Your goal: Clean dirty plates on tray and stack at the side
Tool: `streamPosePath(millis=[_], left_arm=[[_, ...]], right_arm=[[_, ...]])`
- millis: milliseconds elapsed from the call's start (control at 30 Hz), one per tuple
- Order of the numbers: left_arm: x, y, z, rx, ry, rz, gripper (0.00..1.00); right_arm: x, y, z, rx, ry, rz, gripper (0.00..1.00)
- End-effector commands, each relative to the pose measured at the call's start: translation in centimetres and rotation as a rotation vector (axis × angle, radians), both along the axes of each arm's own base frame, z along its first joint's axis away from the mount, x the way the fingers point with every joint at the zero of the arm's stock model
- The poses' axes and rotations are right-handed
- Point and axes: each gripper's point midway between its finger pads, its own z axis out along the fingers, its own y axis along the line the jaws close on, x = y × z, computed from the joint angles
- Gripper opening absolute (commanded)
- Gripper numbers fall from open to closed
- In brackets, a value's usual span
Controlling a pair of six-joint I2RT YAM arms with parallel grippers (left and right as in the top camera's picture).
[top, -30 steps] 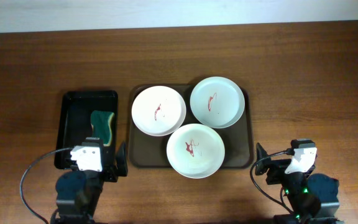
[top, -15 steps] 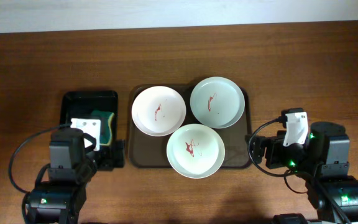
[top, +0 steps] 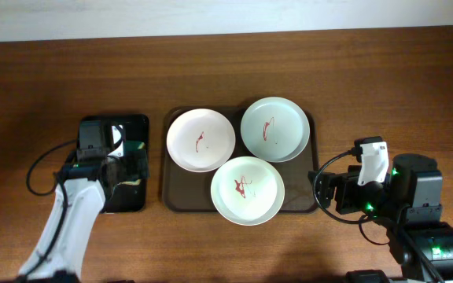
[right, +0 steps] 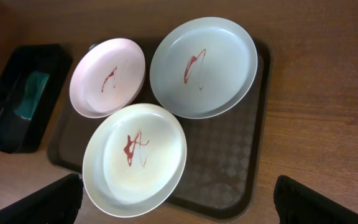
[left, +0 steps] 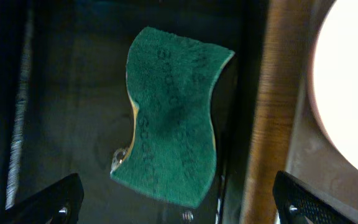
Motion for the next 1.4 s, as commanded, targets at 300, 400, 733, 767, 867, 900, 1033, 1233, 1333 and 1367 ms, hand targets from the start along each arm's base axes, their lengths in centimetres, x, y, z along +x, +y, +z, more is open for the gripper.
streamPosePath(millis=[300,400,733,767,867,900,1033,1233,1333,1367], left_arm=[[2.0,1.0,-5.6,0.008,0.092,0.033,0.71],[2.0,1.0,-5.8,0.006,0.097,0.032,0.17],[0.6,0.9,-3.3,-0.03,0.108,0.129,0.27],[0.8,0.9,-2.8,-0.03,0.094,0.129,0.47],[0.5,0.9,-3.0,-0.03,0.102,0.129,0.66],[0.3,0.9,-3.4,-0.029,0.111,0.129,0.66],[0.5,0.9,-5.2,-0.03,0.129,0.129,0.66],[0.4,0.8,-6.8,-0.038,0.167,0.127,0.0],[0.6,0.8,-5.8,-0.038,0.154,0.127,0.0],[0.8,0.8,-5.1,-0.038,0.144,0.127,0.0]], right_arm=[[0.1,0.3,0.9,0.011,-0.017,0.007,0.99],[0.1,0.3,0.9,0.011,-0.017,0.007,0.99],[1.3,1.4,-2.5,0.051,0.151,0.06,0.99],[1.4,1.6,-3.1,0.061,0.181,0.069,0.99],[1.5,2.1,-6.2,0.087,0.342,0.082,0.99],[1.5,2.1,-7.3,0.088,0.394,0.079,0.99],[1.9,2.2,-10.4,0.084,0.513,0.098,0.99],[1.5,3.5,-13.4,0.061,0.627,0.159,0.96],[1.6,4.7,-14.9,0.039,0.659,0.2,0.74],[1.7,4.9,-15.2,0.034,0.66,0.206,0.67]])
